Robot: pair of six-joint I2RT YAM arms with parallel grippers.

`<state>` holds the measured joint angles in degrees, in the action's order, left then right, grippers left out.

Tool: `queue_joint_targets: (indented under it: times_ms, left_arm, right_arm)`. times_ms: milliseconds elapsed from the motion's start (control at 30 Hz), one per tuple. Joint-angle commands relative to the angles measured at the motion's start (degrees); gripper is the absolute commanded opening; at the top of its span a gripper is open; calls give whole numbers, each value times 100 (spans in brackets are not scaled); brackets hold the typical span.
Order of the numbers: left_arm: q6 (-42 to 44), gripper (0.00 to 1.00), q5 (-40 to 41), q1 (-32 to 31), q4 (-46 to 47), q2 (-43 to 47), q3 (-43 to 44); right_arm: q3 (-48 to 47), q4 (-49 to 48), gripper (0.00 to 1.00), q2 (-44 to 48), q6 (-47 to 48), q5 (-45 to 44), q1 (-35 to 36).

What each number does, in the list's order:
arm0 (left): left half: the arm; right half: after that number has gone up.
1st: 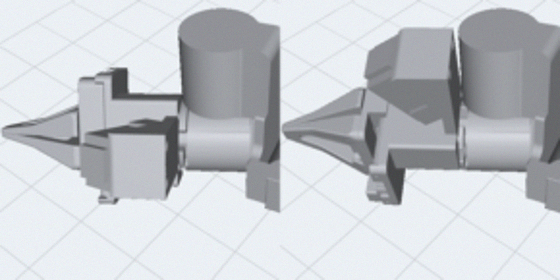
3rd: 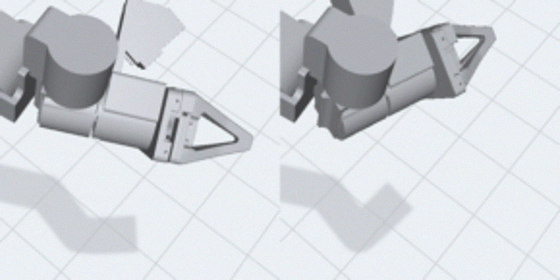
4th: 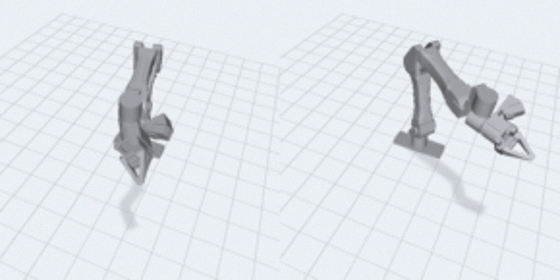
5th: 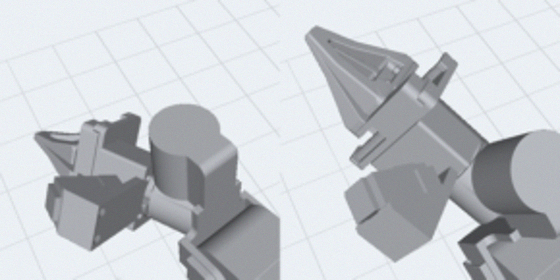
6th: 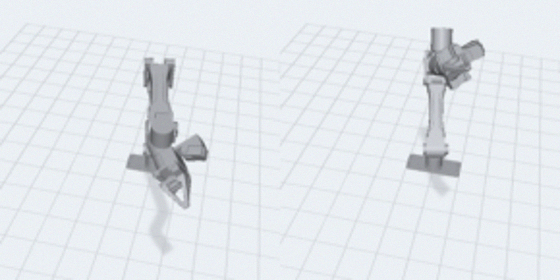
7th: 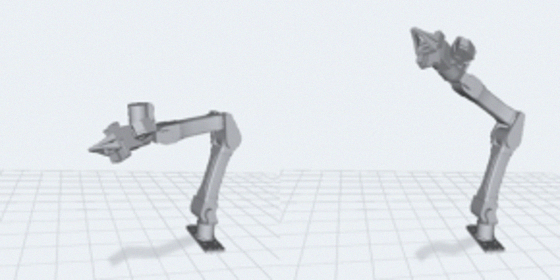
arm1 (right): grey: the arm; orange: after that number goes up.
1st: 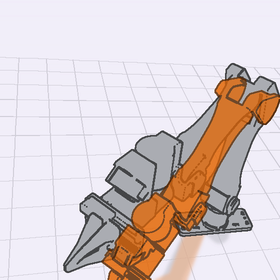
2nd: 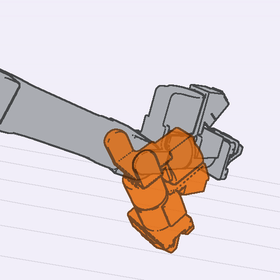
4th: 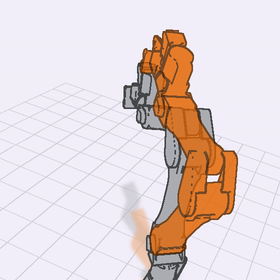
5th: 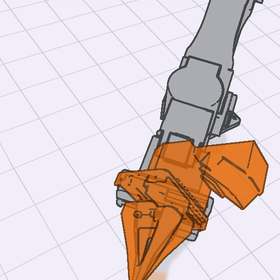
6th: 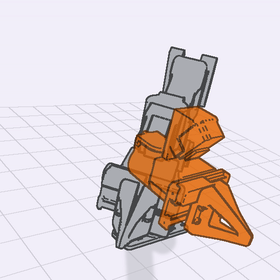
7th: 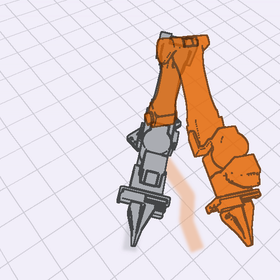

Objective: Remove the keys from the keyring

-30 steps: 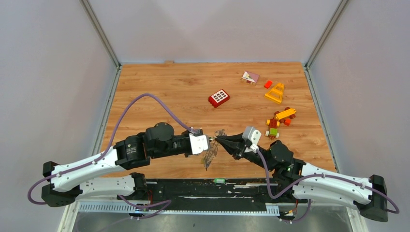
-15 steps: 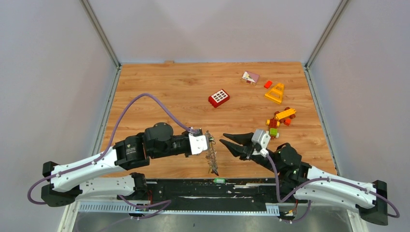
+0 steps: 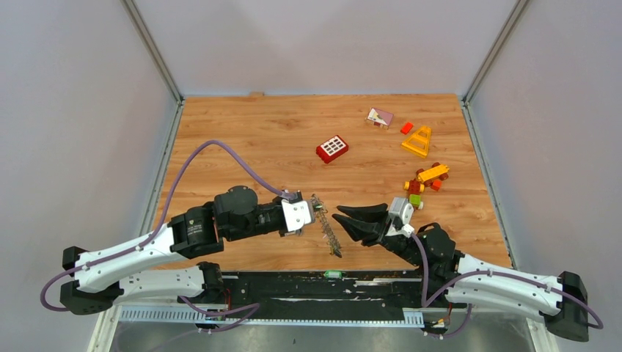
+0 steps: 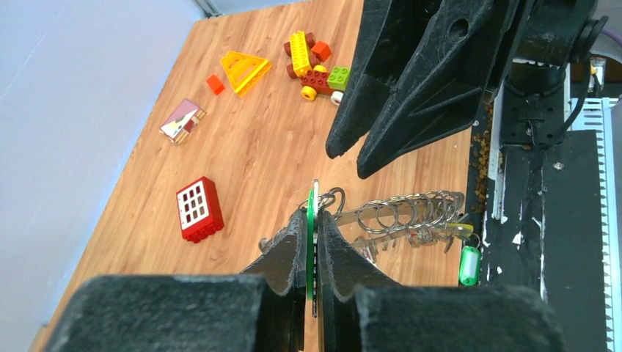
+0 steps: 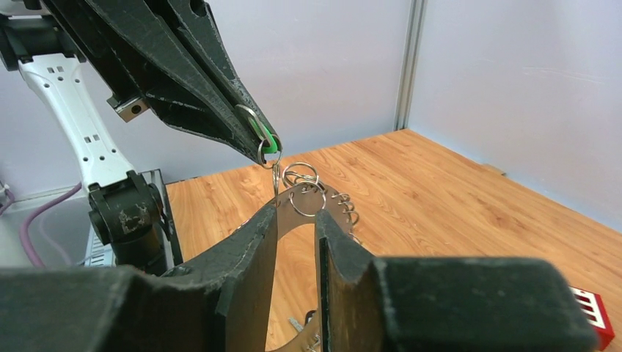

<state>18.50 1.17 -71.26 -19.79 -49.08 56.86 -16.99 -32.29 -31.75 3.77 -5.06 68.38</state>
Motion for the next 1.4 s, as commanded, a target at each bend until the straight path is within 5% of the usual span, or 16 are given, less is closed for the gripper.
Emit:
queue_joint_targets:
  times_ms: [0,1067,1367]
  left_arm:
    - [-108,0,94,-29,603,115,255]
    - [-241,0,-82,-28,650,89,246]
    - [-254,0,-82,-28,650,36,236]
  right_arm:
    - [101,-792,25,-140,-342,111,-33]
    - [-72,-1499,9,-1048,-343,653,-29]
    - [-125,-1508,12,-1086,-325,745,-28]
